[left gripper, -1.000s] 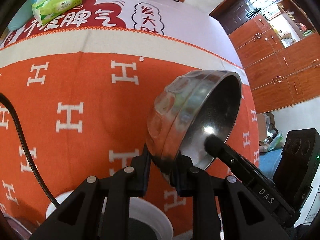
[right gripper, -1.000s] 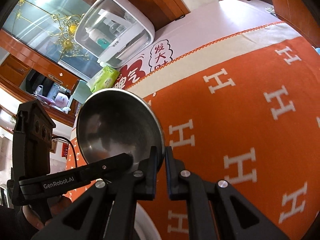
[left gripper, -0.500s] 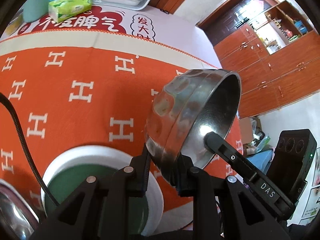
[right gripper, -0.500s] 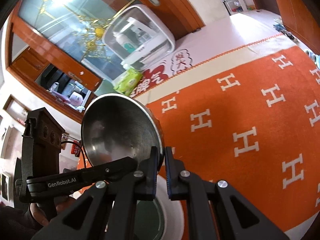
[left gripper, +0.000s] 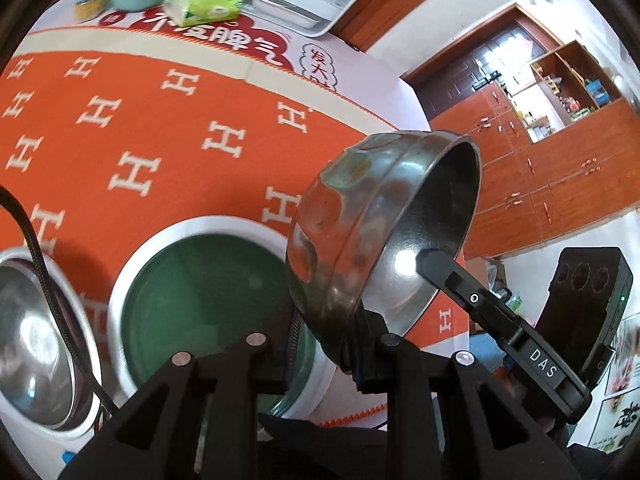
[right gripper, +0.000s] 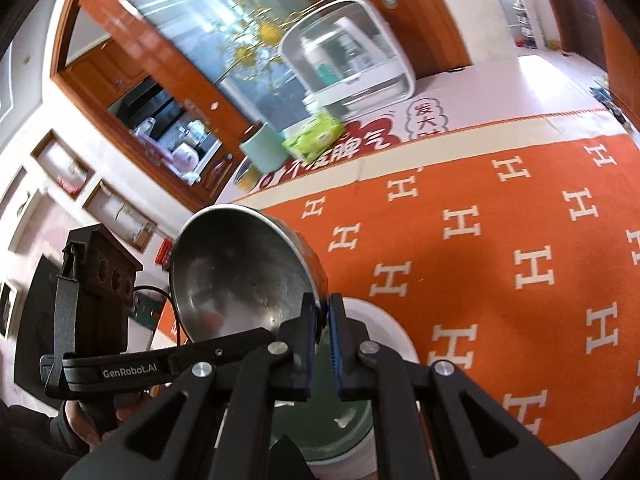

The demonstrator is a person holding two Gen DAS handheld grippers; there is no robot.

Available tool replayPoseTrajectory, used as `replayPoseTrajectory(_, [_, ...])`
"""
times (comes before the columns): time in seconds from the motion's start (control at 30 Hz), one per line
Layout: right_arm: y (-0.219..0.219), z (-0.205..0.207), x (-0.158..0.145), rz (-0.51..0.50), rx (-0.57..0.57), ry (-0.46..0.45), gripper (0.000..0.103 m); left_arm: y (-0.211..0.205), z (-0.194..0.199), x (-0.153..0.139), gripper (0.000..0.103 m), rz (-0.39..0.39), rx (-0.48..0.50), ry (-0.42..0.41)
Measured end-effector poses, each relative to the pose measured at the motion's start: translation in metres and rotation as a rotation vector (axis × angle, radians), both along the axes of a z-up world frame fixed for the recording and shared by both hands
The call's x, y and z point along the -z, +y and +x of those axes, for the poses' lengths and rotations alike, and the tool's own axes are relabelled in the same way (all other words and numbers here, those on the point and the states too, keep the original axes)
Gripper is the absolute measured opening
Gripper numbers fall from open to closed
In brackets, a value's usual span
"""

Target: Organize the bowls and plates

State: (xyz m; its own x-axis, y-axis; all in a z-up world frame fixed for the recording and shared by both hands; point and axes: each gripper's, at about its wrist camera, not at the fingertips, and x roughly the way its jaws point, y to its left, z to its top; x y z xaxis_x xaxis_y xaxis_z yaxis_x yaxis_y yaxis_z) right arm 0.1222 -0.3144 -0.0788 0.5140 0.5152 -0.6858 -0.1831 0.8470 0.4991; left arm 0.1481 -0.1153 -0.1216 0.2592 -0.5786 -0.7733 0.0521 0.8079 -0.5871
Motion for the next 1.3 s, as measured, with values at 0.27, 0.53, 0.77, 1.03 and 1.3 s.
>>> replayPoseTrajectory(0.27, [0.037, -0.011, -0.007, -0.051, -0.084, 0.0, 0.006, 0.037, -0.026, -0.002, 0.02, -0.01, -0.033, 0.013])
replayPoseTrajectory(0.53, [0.083, -0.023, -0.008, -0.084, -0.135, 0.007, 0.006, 0.082, -0.039, -0.003, 0.02, 0.006, -0.038, 0.033])
replayPoseTrajectory(0.77, [0.12, -0.035, -0.01, -0.099, -0.118, 0.006, 0.006, 0.118, -0.045, -0.008, 0.02, 0.026, 0.004, 0.05])
replayPoseTrajectory(1.03, [0.16, -0.046, -0.005, -0.13, -0.093, 0.017, 0.006, 0.155, -0.048, -0.003, 0.021, 0.051, 0.058, 0.091])
replayPoseTrajectory(1.3, [0.187, -0.056, 0.01, -0.109, -0.032, 0.048, 0.006, 0.18, -0.049, 0.004, 0.022, 0.096, 0.137, 0.131])
